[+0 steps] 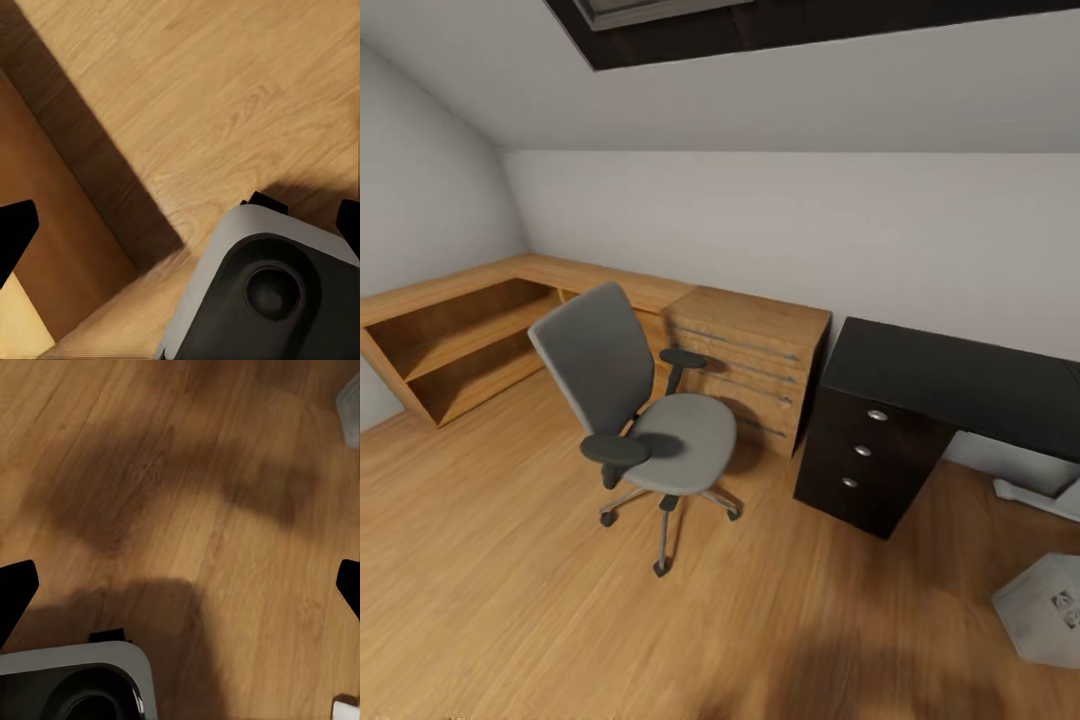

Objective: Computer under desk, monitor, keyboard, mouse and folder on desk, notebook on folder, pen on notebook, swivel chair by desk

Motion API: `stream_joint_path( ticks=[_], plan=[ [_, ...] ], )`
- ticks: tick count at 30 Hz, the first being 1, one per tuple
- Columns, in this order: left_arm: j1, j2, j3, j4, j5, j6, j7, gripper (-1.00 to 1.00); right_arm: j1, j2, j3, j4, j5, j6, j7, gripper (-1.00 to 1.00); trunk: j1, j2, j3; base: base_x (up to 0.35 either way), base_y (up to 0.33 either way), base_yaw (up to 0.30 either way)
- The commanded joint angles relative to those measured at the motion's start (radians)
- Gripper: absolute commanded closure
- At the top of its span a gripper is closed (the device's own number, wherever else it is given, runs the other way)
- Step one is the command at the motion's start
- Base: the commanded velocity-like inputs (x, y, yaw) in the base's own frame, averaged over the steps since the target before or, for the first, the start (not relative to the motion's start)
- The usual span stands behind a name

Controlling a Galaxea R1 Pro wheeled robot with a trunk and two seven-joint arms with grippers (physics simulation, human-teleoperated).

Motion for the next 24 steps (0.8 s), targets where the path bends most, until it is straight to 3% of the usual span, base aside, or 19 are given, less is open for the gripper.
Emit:
stream_joint_path(
  ticks=[1,12,24],
  plan=[
    [0.0,0.001,-0.01,-0.003,0.004,-0.001,0.008,-1.0,-0.001,0.0,0.008,0.002,0.003,-0.001,-0.01,-1.0,0.0,0.0,-0.002,0.127,-0.248,0.19],
    [0.0,0.002,-0.009,-0.003,0.004,0.001,0.007,-1.0,-0.001,0.0,0.008,0.002,0.004,-0.001,-0.01,-1.0,0.0,0.0,-0.015,0.136,-0.276,0.19],
    [0.0,0.002,-0.006,0.007,0.006,0.002,0.007,-1.0,-0.001,0.0,0.009,0.002,0.004,-0.001,-0.01,-1.0,0.0,0.0,-0.029,0.018,-0.049,0.189]
  ],
)
